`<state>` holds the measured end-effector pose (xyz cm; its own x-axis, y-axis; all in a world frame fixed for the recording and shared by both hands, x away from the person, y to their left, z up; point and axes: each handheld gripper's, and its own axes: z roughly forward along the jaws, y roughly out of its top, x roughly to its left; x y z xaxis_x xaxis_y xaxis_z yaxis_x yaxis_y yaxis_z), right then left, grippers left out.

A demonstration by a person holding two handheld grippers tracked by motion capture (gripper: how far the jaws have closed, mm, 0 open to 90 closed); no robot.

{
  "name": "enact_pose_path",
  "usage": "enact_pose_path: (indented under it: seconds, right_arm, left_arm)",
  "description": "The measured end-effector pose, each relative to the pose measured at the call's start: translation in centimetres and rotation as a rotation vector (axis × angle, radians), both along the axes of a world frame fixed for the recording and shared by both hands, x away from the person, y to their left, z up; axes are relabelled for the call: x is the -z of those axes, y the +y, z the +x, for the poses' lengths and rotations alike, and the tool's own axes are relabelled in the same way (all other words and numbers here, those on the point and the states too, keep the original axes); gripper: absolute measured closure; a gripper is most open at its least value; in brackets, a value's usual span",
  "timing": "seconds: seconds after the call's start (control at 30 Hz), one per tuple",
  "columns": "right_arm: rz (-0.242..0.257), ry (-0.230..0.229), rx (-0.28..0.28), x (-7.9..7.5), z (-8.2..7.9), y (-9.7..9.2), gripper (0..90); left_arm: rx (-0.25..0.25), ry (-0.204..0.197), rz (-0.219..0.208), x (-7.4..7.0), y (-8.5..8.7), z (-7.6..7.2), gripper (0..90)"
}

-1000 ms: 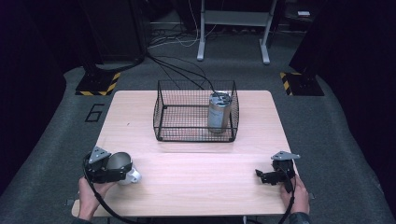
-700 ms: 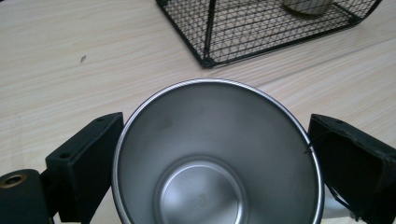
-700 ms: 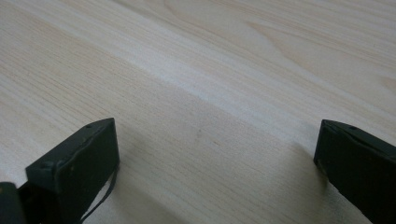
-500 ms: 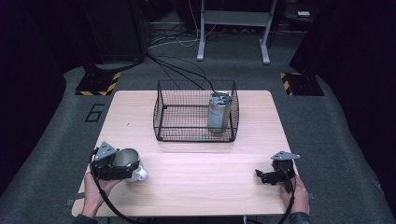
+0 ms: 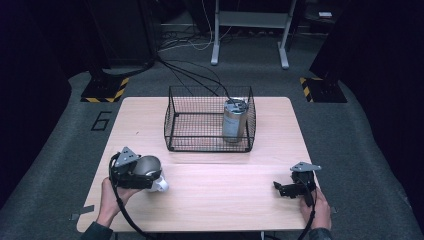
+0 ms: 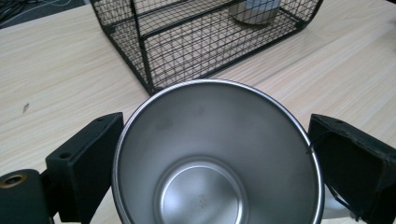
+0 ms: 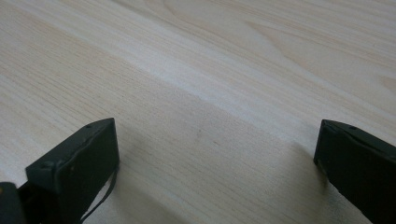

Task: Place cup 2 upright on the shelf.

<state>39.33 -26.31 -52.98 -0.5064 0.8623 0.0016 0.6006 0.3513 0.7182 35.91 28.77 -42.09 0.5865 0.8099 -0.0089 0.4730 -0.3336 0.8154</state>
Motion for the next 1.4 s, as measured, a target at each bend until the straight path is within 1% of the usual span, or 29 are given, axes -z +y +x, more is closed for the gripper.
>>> enact_pose_path:
  seconds: [0.2,0.27,0.33,0.43,0.5,0.53,0.63,0.67,0.73,0.77,0.8,0.83,0.93,0.97,1.03,1.13,1.2,1.23,1.4]
  right_arm:
    - [0.001,0.002,0.002,0.0,0.0,0.0,0.0]
    - [0.001,0.002,0.001,0.0,0.0,0.0,0.0]
    - [0.000,0.000,0.000,0.0,0.0,0.0,0.0]
    - [0.000,0.001,0.000,0.0,0.0,0.0,0.0]
    - [-0.002,0.001,0.001,0.0,0.0,0.0,0.0]
    - [0.001,0.001,0.001,0.0,0.0,0.0,0.0]
    - [0.000,0.000,0.000,0.0,0.0,0.0,0.0]
    - [0.000,0.000,0.000,0.0,0.0,0.0,0.0]
    - [0.001,0.001,0.001,0.0,0.0,0.0,0.0]
    - [0.001,0.001,0.001,0.0,0.0,0.0,0.0]
    - [0.001,0.001,0.001,0.0,0.0,0.0,0.0]
    - [0.000,0.001,0.002,0.0,0.0,0.0,0.0]
    - [0.002,0.002,0.002,0.0,0.0,0.0,0.0]
    - [0.001,0.002,0.001,0.0,0.0,0.0,0.0]
    - [0.001,0.002,0.001,0.0,0.0,0.0,0.0]
    - [-0.002,-0.001,0.000,0.0,0.0,0.0,0.0]
    - [0.000,0.001,0.000,0.0,0.0,0.0,0.0]
    - [0.002,0.002,0.002,0.0,0.0,0.0,0.0]
    - [0.001,0.002,0.002,0.0,0.0,0.0,0.0]
  left_arm:
    - [0.040,0.000,0.015,-0.2,-1.2,0.3,6.5]
    - [0.051,0.004,0.012,-0.3,-1.6,0.4,6.5]
    - [0.061,0.001,0.017,-0.4,-2.0,0.5,6.5]
    - [0.080,-0.003,0.013,-0.6,-2.6,0.7,6.5]
    - [0.099,-0.005,0.017,-0.8,-2.9,0.8,6.5]
    - [0.107,-0.012,0.017,-0.9,-3.2,0.9,6.5]
    - [0.125,-0.010,0.022,-1.1,-3.9,1.1,6.5]
    - [0.138,-0.010,0.024,-1.3,-4.4,1.3,6.5]
    - [0.140,-0.011,0.023,-1.4,-4.6,1.3,6.5]
    - [0.158,-0.009,0.018,-1.5,-5.1,1.5,6.5]
    - [0.158,-0.009,0.018,-1.5,-5.1,1.5,6.5]
    - [0.171,-0.006,0.026,-1.6,-5.6,1.7,6.5]
    - [0.184,-0.012,0.032,-1.7,-6.0,1.9,6.5]
    - [0.193,-0.022,0.033,-1.9,-6.6,2.1,6.5]
    - [0.201,-0.016,0.039,-2.0,-6.7,2.2,6.5]
    - [0.212,-0.028,0.033,-2.3,-7.4,2.4,6.5]
    - [0.225,-0.023,0.033,-2.5,-7.5,2.6,6.5]
    - [0.226,-0.028,0.026,-2.6,-7.7,2.8,6.5]
    - [0.242,-0.028,0.030,-3.3,-8.3,3.3,6.5]
